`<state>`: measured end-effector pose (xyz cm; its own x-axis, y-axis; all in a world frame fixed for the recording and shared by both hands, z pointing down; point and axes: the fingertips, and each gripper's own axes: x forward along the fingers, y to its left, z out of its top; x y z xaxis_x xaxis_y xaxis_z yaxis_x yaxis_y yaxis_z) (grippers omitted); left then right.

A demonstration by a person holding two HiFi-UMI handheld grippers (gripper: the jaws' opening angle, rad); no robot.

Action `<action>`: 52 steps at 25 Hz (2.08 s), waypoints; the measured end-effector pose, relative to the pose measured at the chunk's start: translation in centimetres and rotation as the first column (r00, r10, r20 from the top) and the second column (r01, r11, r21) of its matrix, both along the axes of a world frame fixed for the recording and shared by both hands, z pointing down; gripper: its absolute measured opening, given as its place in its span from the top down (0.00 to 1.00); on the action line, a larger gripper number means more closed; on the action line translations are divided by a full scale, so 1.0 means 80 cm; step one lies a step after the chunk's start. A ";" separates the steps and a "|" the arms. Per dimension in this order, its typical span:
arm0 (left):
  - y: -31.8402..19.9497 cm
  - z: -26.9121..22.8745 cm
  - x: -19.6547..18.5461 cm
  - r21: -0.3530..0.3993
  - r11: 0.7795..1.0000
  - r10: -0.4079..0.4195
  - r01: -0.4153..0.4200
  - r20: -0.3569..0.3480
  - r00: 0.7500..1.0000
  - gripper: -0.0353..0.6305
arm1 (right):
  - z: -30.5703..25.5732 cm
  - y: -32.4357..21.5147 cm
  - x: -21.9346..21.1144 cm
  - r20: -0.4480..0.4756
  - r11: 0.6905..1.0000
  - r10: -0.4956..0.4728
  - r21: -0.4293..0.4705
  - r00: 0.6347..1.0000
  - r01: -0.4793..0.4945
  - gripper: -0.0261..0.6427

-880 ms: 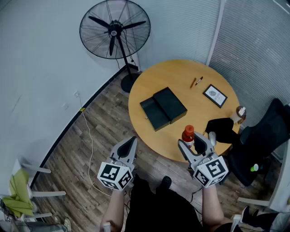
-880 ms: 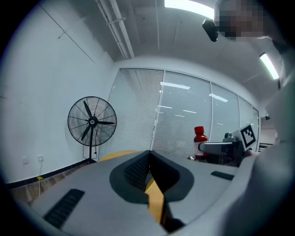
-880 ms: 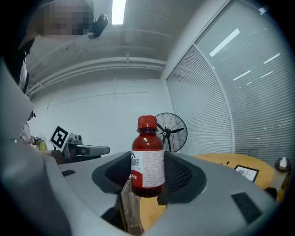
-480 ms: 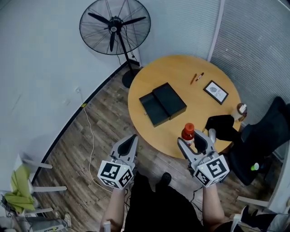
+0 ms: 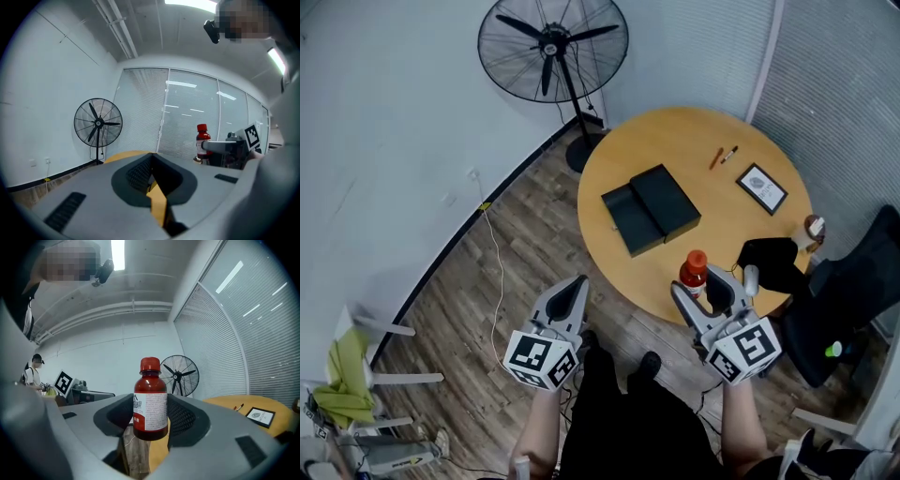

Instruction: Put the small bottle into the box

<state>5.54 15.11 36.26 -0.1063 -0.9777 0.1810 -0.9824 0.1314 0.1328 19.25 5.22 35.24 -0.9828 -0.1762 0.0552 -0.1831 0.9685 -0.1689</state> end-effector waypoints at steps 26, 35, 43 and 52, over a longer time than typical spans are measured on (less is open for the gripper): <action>-0.017 -0.014 -0.174 0.044 0.986 0.159 -0.158 -0.018 0.987 0.95 | -0.013 0.000 -0.139 -0.024 0.979 0.203 0.002 0.979 -0.203 0.62; -0.004 -0.004 -0.243 0.029 0.972 0.234 -0.233 -0.020 0.972 0.95 | -0.006 0.021 -0.197 -0.025 0.958 0.285 -0.014 0.958 -0.286 0.62; -0.005 0.013 -0.266 0.012 0.958 0.287 -0.287 -0.050 0.957 0.95 | 0.006 0.032 -0.210 -0.055 0.936 0.348 -0.029 0.936 -0.350 0.62; -0.035 0.029 -0.246 -0.007 0.941 0.335 -0.337 -0.081 0.939 0.95 | 0.020 0.012 -0.189 -0.078 0.916 0.393 -0.048 0.916 -0.397 0.62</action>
<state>-14.14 12.31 38.61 0.2432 -0.9500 0.1958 -0.9565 -0.2014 0.2109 4.13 6.15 36.80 -0.8275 -0.5438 0.1400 -0.5615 0.8028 -0.2006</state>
